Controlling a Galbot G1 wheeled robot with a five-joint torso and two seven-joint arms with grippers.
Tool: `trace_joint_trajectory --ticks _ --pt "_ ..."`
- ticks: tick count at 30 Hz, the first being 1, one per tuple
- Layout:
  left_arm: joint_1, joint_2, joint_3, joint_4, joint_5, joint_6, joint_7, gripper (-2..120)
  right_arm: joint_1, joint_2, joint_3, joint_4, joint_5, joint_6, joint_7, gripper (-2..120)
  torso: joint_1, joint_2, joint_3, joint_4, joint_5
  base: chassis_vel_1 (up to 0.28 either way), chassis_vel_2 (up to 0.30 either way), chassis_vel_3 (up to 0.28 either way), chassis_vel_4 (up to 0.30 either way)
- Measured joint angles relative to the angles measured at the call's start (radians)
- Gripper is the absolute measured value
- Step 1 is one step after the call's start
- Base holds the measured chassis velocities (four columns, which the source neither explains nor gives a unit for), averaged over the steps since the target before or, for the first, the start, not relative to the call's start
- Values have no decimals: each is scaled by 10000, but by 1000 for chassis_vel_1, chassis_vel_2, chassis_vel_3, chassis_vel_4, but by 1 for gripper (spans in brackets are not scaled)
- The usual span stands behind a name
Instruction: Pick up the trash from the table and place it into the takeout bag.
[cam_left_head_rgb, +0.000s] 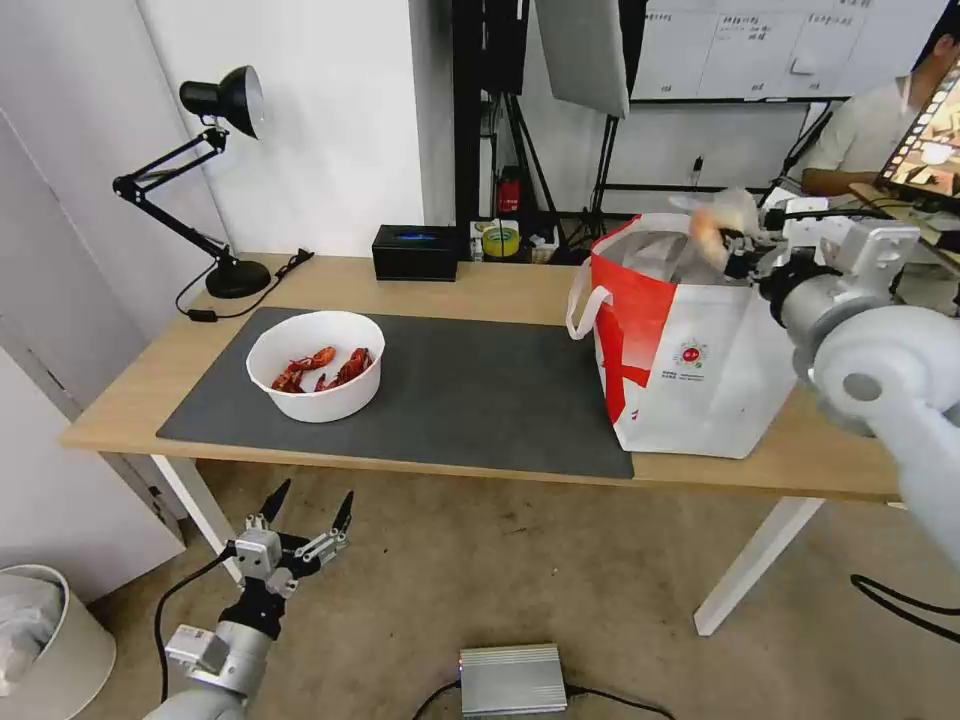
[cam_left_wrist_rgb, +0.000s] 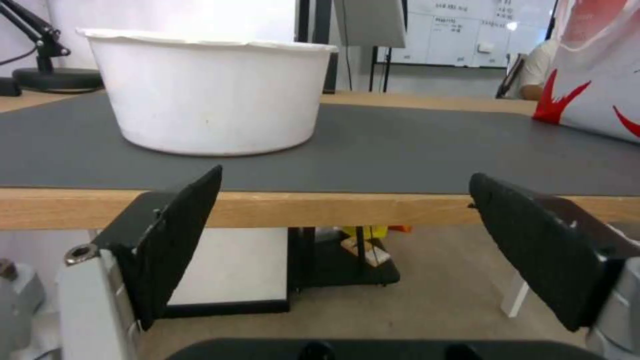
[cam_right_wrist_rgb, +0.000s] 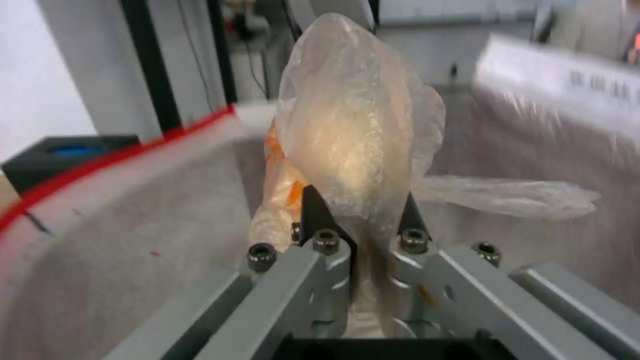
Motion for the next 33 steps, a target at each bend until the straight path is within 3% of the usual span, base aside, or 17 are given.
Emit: trace_joint_trajectory --ticks 10,18,23,25,31,33 --pt "55 -34 -10 -153 -13 0 -72 100 268 34 -127 -182 982 -170 689 3 0 0 0 1 -1 0 0 0 0" --pt "42 40 -27 -210 -220 144 -126 100 261 44 -169 -199 1147 -172 822 3 0 0 0 0 -1 0 0 0 0" --pt "71 40 -5 -302 -322 310 -258 100 312 61 -414 -165 1158 -176 1469 3 0 0 0 1 -2 0 0 0 0" --pt "72 28 -1 -306 -328 334 -273 100 330 50 -455 -155 1142 -183 1563 4 0 0 0 1 -1 0 0 0 0" --pt "38 12 12 -314 -329 355 -283 100 630 -47 -569 -147 1264 -190 1638 30 0 0 0 0 -1 0 0 0 0" --pt "35 8 15 -315 -329 356 -284 100 651 -50 -581 -151 1265 -189 1639 32 1 0 0 0 -1 0 0 0 0"
